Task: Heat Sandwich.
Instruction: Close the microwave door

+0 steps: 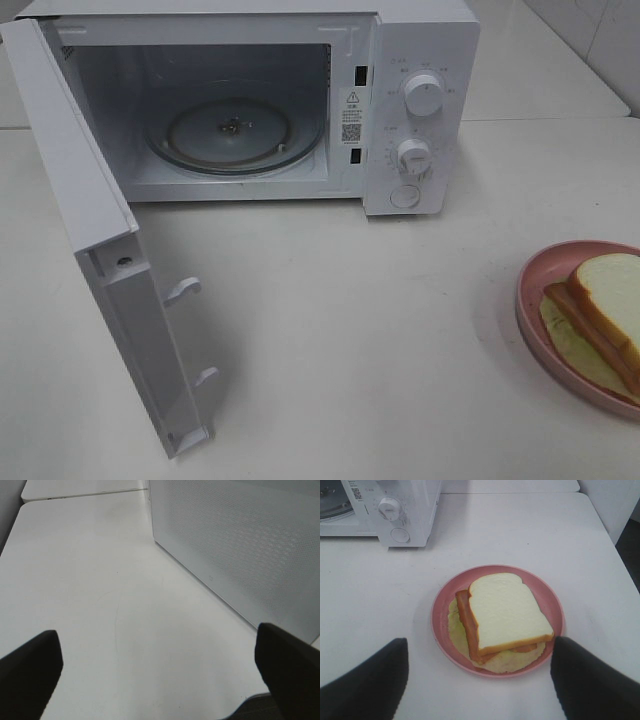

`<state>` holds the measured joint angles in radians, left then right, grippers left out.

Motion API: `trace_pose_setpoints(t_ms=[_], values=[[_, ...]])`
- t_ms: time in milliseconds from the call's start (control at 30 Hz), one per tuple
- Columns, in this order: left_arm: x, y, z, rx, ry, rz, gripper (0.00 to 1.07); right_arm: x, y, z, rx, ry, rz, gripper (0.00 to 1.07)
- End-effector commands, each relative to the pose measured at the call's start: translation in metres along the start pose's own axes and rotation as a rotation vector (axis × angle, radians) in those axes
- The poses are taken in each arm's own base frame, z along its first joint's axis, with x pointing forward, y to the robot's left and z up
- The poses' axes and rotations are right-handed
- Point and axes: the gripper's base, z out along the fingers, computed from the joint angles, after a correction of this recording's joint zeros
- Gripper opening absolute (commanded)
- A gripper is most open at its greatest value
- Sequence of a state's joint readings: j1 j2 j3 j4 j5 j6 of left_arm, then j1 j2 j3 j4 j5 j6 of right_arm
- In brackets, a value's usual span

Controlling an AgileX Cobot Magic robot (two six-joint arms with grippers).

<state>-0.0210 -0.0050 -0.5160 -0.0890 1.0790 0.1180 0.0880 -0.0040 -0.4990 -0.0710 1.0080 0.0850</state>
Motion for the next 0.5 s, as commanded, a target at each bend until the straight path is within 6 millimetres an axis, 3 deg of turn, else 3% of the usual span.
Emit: trace_pose_setpoints(t_ms=[33,500], values=[[-0.0001,-0.0005,-0.0014,0.01,-0.016,-0.002,1.0,0.0012,0.0002,-0.0032,0.001,-0.04,-0.003,0.75],[-0.0001,-0.0005,-0.0014,0.01,-0.016,-0.002,1.0,0.0012,0.0002,-0.0032,0.001,-0.04,-0.003,0.75]])
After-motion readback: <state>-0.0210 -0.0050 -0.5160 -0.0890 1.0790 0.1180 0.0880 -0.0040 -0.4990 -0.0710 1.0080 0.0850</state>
